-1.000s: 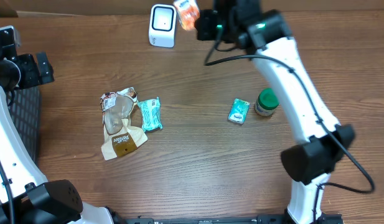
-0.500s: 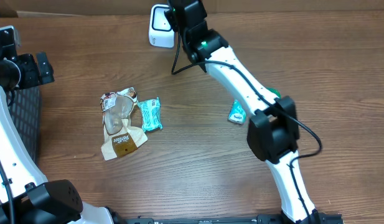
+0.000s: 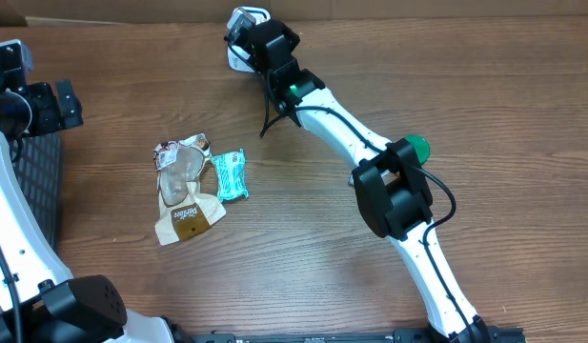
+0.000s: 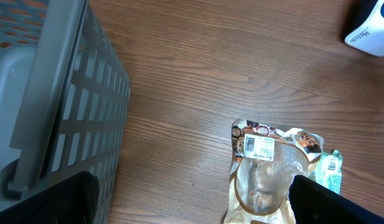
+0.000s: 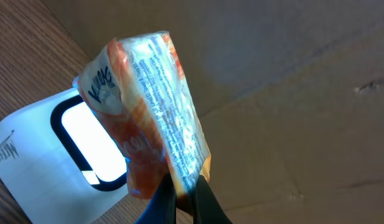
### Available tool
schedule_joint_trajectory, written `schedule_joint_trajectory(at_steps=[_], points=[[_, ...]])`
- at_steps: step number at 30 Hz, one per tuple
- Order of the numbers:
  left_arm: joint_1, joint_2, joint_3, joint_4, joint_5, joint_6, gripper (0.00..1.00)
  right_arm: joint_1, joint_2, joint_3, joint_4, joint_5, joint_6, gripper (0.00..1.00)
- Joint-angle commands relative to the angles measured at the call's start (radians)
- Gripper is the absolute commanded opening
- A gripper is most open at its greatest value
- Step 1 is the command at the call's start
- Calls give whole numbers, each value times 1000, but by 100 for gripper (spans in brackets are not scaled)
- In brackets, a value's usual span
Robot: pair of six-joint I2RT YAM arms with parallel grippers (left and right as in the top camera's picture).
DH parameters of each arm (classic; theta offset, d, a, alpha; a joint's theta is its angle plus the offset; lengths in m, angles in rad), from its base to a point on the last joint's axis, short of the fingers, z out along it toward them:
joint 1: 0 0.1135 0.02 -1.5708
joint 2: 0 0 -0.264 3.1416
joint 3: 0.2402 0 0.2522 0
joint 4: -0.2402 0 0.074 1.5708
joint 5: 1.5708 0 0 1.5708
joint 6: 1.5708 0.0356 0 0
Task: Scan the item barcode
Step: 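Hold the orange tissue pack in front of the white scanner, then set the orange tissue pack down beside the jar and release it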
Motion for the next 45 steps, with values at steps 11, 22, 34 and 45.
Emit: schedule_joint_trajectory(at_steps=[11, 22, 34, 45], points=[[-2, 1, 8, 0, 1, 26, 100, 22, -43, 20, -50, 42, 115, 4], [-2, 1, 8, 0, 1, 26, 100, 12, -437, 20, -613, -190, 702, 4], [-2, 1, 8, 0, 1, 26, 99, -131, -566, 5, -1380, -543, 976, 4], [-2, 1, 8, 0, 1, 26, 100, -246, -566, -387, -1273, -534, 1022, 4]])
